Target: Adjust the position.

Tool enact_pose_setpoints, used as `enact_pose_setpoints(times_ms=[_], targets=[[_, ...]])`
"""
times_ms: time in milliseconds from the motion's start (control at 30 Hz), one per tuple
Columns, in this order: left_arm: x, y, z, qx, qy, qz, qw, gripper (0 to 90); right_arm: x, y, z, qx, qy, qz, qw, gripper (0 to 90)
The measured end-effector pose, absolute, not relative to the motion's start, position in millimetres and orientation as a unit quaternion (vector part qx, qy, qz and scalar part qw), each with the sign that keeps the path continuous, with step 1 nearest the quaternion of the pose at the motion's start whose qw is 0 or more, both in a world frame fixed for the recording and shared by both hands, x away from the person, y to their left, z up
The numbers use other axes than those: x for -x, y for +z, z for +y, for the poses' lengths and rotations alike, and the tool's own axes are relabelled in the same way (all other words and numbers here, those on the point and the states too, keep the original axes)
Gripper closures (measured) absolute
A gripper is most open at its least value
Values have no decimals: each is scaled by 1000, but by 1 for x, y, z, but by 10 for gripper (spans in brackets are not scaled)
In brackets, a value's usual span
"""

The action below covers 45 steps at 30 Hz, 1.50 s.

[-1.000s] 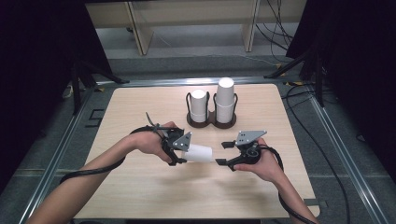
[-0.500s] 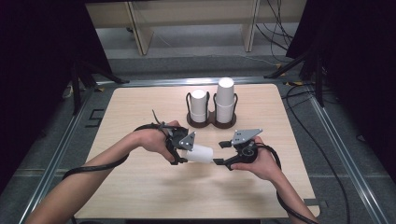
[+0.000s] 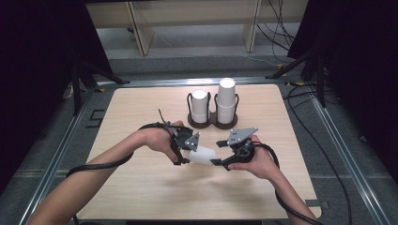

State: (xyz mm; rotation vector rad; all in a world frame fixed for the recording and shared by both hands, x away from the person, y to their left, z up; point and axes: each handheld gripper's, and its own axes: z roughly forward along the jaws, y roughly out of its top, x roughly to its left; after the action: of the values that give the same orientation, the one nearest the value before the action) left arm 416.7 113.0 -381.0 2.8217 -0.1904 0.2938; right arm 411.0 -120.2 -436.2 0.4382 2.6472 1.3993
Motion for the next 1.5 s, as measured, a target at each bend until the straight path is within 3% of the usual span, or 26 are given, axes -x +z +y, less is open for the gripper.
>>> enact_pose_setpoints(times_ms=[1500], targets=[[-414, -380, 95, -981, 104, -103, 131, 357, -414, -445, -83, -97, 418, 902, 50, 237]])
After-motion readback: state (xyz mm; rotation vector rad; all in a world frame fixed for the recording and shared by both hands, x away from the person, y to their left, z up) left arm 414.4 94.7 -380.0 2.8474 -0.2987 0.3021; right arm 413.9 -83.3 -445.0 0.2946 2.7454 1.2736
